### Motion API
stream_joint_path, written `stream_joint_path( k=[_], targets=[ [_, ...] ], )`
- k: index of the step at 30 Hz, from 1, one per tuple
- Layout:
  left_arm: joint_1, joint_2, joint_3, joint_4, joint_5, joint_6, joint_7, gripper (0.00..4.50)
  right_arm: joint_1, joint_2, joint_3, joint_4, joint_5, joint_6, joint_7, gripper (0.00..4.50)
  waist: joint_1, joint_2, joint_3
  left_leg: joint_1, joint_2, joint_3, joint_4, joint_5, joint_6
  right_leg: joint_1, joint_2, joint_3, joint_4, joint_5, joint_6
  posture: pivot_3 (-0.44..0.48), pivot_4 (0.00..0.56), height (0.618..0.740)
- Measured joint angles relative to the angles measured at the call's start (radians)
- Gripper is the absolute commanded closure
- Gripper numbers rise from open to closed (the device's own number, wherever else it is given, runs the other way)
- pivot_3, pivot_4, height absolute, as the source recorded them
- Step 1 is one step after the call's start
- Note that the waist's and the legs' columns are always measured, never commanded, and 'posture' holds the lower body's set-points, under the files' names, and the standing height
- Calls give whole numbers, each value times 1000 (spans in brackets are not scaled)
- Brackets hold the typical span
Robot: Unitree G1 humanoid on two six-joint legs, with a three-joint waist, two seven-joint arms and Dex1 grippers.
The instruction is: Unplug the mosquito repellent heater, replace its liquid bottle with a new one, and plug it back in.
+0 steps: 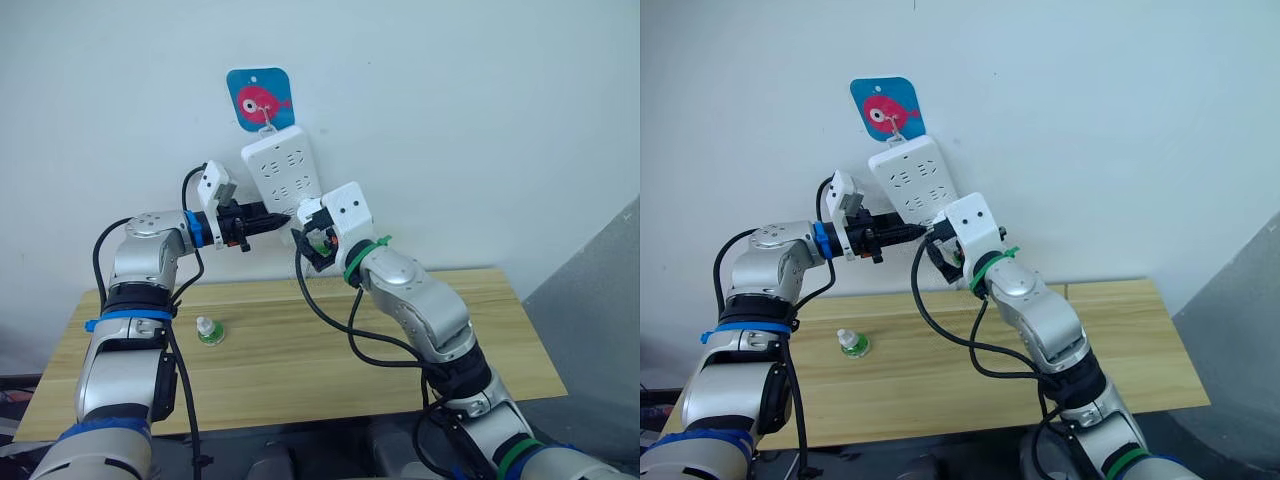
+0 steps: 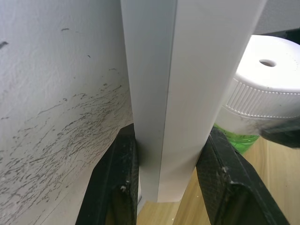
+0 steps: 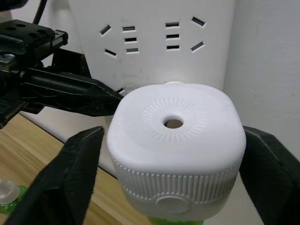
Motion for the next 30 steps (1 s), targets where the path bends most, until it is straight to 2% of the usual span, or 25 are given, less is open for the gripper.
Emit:
stream_joint_path(
  k=[1,8,15,17,23,25,30],
  targets=[
    [1,0,0,-1,0,0,1,3195,0,0,-2,0,-3,-2,1,1486,0,0,0,0,0,0,0,0,0,0,0,0,0,0,0,-170,99,724],
    [5,-11,0,-3,2,-29,12,3195,10,-1,-14,-22,-7,15,10,1481,3,0,0,0,-1,-1,0,1,-1,0,-1,-1,1,0,0,-195,96,724],
    [-2,-19,0,49,5,-85,23,3195,84,-122,-23,-277,45,172,100,1481,-5,0,0,-2,-5,-2,2,3,-2,0,-5,-2,3,-1,0,-228,92,724],
    [-5,-18,1,68,6,-94,33,3195,104,-151,-34,-346,68,213,128,1481,-11,0,0,-1,-6,-3,1,7,0,1,-5,-2,3,-3,4,-234,90,724],
    [17,5,19,62,-16,-89,38,3195,105,-166,-137,-406,132,281,159,1481,-36,0,0,1,-10,-3,0,13,5,1,-6,2,7,-2,5,-240,83,724],
    [49,26,33,28,-33,-85,29,2489,104,-150,-183,-405,146,296,157,1481,-51,0,0,1,-10,-3,-2,13,4,-1,-6,2,7,-2,5,-240,83,724],
    [193,81,68,-139,-34,-122,69,1101,101,-151,-272,-404,172,313,157,1481,-79,0,0,-6,-10,-5,-4,13,4,-8,-8,1,9,0,-1,-239,81,724]
  ],
)
